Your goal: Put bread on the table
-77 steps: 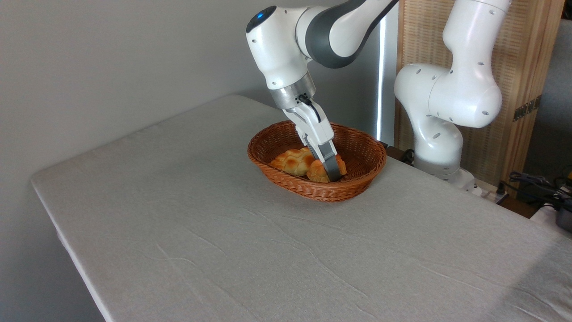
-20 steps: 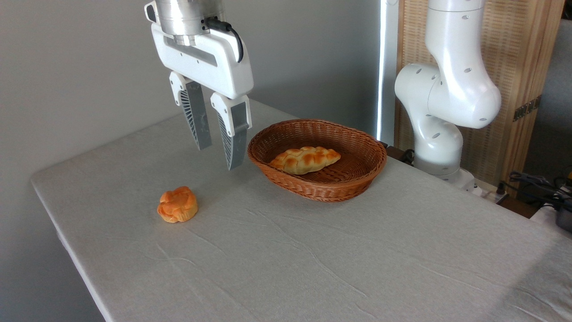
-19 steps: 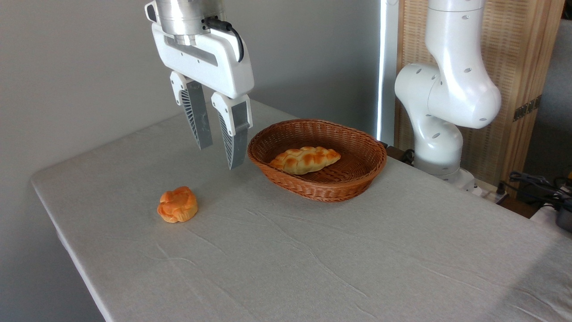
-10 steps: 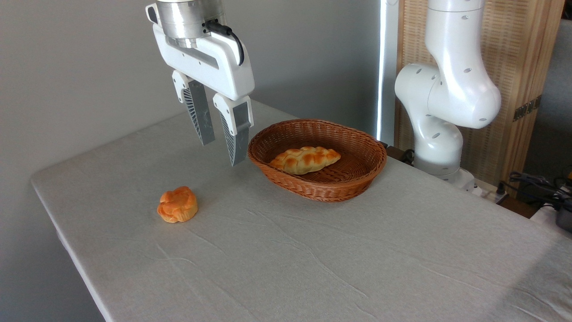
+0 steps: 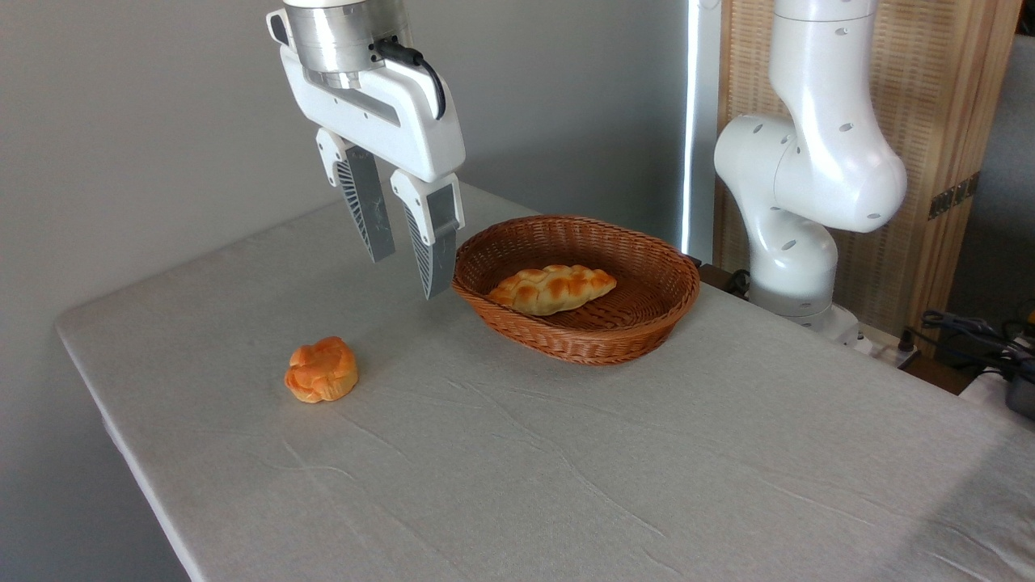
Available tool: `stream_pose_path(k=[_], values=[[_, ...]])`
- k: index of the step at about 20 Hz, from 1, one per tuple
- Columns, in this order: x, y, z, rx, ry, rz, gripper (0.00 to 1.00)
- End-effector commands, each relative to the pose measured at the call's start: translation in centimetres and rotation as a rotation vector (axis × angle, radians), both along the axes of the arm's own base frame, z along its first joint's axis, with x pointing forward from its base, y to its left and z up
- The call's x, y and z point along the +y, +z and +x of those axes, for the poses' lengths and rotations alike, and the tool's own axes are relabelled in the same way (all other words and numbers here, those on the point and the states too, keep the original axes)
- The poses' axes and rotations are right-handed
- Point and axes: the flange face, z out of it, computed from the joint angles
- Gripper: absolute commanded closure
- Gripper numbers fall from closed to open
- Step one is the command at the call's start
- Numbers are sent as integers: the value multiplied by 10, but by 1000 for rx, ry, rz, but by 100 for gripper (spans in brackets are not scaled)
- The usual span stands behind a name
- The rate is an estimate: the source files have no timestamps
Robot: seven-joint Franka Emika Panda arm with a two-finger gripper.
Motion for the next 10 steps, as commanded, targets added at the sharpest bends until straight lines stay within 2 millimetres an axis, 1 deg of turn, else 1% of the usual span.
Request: stream_pose_path(k=[1, 4, 6, 8, 10], values=[[13, 4, 0, 16, 7, -6, 0], [18, 8, 4, -14, 16, 6, 0], [16, 7, 5, -19, -3, 57, 0], [10, 8, 5, -23, -15, 63, 0], [11, 7, 5, -23, -31, 72, 0]])
